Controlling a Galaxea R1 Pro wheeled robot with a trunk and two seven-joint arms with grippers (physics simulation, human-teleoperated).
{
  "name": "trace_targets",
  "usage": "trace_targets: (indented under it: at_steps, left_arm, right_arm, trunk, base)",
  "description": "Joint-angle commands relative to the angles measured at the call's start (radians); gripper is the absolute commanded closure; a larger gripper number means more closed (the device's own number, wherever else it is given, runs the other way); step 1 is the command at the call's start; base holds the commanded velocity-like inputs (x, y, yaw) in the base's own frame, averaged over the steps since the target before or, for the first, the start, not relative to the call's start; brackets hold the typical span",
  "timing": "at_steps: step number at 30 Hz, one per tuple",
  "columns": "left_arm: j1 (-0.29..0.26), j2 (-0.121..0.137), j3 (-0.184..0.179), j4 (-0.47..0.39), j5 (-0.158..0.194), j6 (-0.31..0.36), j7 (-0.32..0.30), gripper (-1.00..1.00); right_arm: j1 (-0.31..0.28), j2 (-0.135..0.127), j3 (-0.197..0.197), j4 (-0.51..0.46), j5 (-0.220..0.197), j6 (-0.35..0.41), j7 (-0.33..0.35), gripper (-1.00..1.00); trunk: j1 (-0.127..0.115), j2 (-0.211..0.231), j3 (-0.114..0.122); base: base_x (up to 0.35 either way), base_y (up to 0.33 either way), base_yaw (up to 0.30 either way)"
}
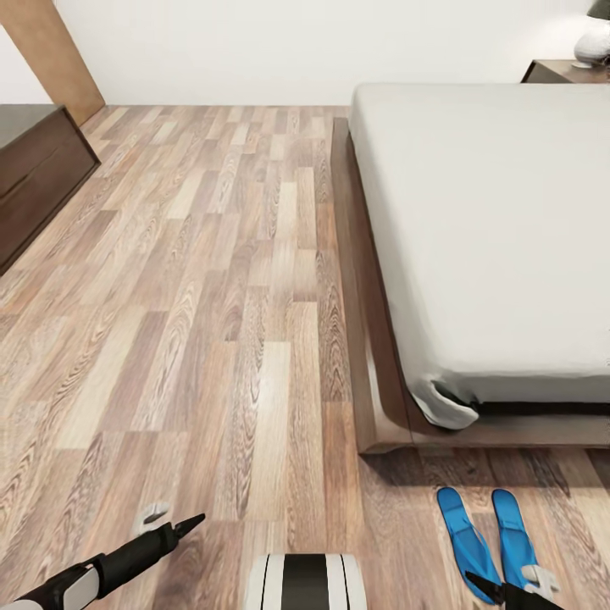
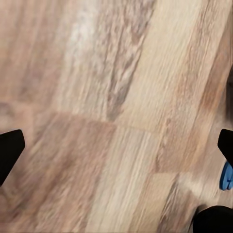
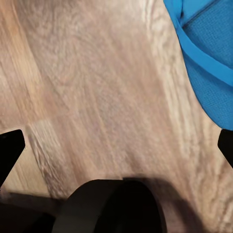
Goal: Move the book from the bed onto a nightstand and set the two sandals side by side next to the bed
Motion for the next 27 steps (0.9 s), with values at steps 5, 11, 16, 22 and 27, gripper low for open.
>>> trace_targets:
  at_steps: [5,11,16,22,27]
  left_arm:
    - [-0.001,0.0,-0.008,0.0,0.01,0.006,-0.003,-1.0]
    - [0.0,-0.001,-0.008,0.0,0.01,0.006,-0.002,-1.0]
    - [0.0,-0.001,-0.007,0.0,0.01,0.006,-0.003,-1.0]
    - [0.0,0.0,-0.007,0.0,0.01,0.006,-0.003,-1.0]
    - [0.0,0.0,-0.007,0.0,0.01,0.006,0.0,-1.0]
  right_arm:
    - [0.0,0.0,0.0,0.001,-0.009,0.01,0.003,-1.0]
    - [0.0,0.0,0.0,0.001,-0.009,0.009,0.003,-1.0]
    - [0.0,0.0,0.0,0.001,-0.009,0.008,0.003,-1.0]
    - [0.0,0.0,0.001,0.001,-0.009,0.007,0.001,-1.0]
    - [0.0,0.001,0.001,0.001,-0.009,-0.01,0.001,-1.0]
  trunk:
    - [-0.002,0.001,0.019]
    - [-0.005,0.002,0.042]
    - [-0.007,0.004,0.061]
    - [-0.01,0.005,0.085]
    - [-0.012,0.006,0.104]
  base:
    - [0.0,0.0,0.0]
    - [0.0,0.0,0.0]
    - [0.0,0.0,0.0]
    - [0.0,0.0,0.0]
    - [0.0,0.0,0.0]
